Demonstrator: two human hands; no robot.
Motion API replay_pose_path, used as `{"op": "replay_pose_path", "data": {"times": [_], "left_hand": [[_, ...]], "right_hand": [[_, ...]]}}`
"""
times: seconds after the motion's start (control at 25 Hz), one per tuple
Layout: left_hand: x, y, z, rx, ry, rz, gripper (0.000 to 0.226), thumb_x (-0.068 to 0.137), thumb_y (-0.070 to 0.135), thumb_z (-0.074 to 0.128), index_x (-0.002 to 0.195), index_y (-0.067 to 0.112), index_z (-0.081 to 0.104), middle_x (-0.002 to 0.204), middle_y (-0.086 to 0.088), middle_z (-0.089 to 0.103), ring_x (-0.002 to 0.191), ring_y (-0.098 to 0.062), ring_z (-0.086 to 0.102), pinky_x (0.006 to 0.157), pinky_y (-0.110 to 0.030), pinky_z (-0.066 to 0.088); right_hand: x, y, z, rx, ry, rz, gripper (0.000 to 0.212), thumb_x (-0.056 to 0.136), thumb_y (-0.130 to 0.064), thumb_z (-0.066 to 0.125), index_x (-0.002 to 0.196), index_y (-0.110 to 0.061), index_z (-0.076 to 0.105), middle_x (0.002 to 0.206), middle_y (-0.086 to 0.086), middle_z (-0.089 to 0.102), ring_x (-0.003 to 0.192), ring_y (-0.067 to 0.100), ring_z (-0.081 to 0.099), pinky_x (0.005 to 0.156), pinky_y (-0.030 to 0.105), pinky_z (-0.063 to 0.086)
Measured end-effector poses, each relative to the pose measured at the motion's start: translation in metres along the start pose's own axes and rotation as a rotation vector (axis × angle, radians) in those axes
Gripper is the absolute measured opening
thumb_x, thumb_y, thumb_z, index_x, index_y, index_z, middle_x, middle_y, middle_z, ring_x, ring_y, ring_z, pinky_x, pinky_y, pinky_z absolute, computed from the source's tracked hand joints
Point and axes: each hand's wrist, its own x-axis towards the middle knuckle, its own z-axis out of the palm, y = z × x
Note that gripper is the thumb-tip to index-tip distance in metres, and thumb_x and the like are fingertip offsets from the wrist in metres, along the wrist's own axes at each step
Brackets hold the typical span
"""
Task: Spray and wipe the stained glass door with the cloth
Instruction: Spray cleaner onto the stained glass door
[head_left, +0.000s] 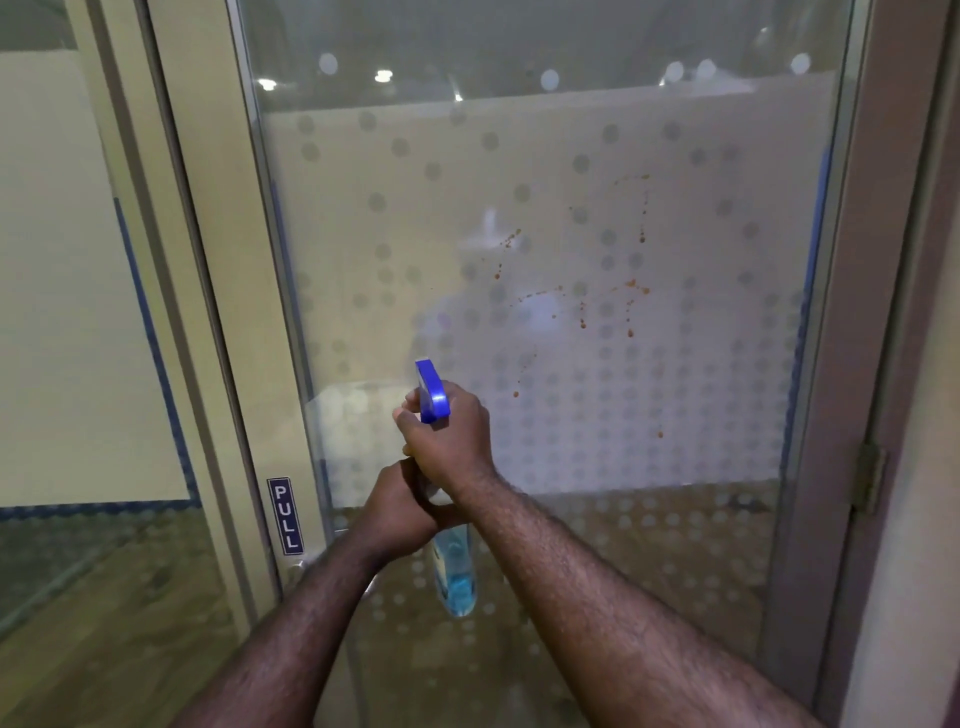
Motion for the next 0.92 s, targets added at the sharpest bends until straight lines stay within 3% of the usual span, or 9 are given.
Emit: {"op": "replay_pose_path", "data": {"times": [0.12,0.24,0.32,0.44,0.68,0.92], "left_hand": [[-0.001,0.002,0.012,0.004,-0.017,-0.015,0.048,0.071,0.019,0.083,0.115,0.017,0.064,0.110,-0.001,0.071,0.105,-0.012,0.066,0.086,-0.032,0.058],[0.003,0.008,0.033,0.015,-0.033,0.006,0.038,0.071,0.017,0.082,0.106,0.014,0.067,0.095,0.005,0.072,0.091,-0.007,0.068,0.065,-0.013,0.052],[0.010,0.015,0.053,0.017,-0.074,0.035,0.035,0.070,0.015,0.082,0.102,0.014,0.068,0.086,0.010,0.071,0.082,-0.001,0.067,0.059,-0.009,0.048],[0.016,0.026,0.086,-0.006,-0.140,0.057,0.040,0.069,0.010,0.082,0.105,0.015,0.066,0.085,0.014,0.068,0.081,0.003,0.064,0.059,-0.007,0.047],[0.028,0.051,0.161,-0.049,-0.232,0.121,0.045,0.067,0.009,0.083,0.108,0.010,0.066,0.091,0.010,0.069,0.089,-0.005,0.067,0.063,-0.008,0.048],[0.035,0.081,0.232,-0.113,-0.314,0.144,0.051,0.067,0.006,0.083,0.113,0.014,0.063,0.091,0.016,0.065,0.094,-0.008,0.065,0.067,-0.013,0.051]], "right_hand": [[0.000,0.011,-0.008,-0.040,0.017,0.006,0.012,0.075,-0.028,0.068,0.072,-0.019,0.061,0.065,0.000,0.064,0.065,0.021,0.065,0.063,0.046,0.060],[0.000,0.023,-0.026,-0.035,0.048,0.045,0.015,0.072,-0.034,0.070,0.072,-0.023,0.060,0.066,-0.001,0.065,0.068,0.020,0.066,0.064,0.047,0.060],[0.000,0.032,-0.046,-0.030,0.095,0.069,0.014,0.072,-0.031,0.072,0.073,-0.023,0.061,0.069,-0.001,0.066,0.068,0.020,0.067,0.065,0.047,0.060],[0.000,0.045,-0.083,-0.042,0.171,0.099,0.016,0.069,-0.031,0.073,0.070,-0.021,0.061,0.067,0.001,0.067,0.066,0.023,0.067,0.063,0.048,0.059],[-0.004,0.065,-0.160,-0.092,0.268,0.113,0.021,0.067,-0.035,0.074,0.076,-0.024,0.060,0.064,0.004,0.067,0.061,0.027,0.068,0.062,0.048,0.058],[-0.008,0.082,-0.235,-0.147,0.364,0.137,0.015,0.072,-0.027,0.074,0.072,-0.023,0.059,0.059,0.000,0.064,0.059,0.026,0.067,0.064,0.048,0.058]]}}
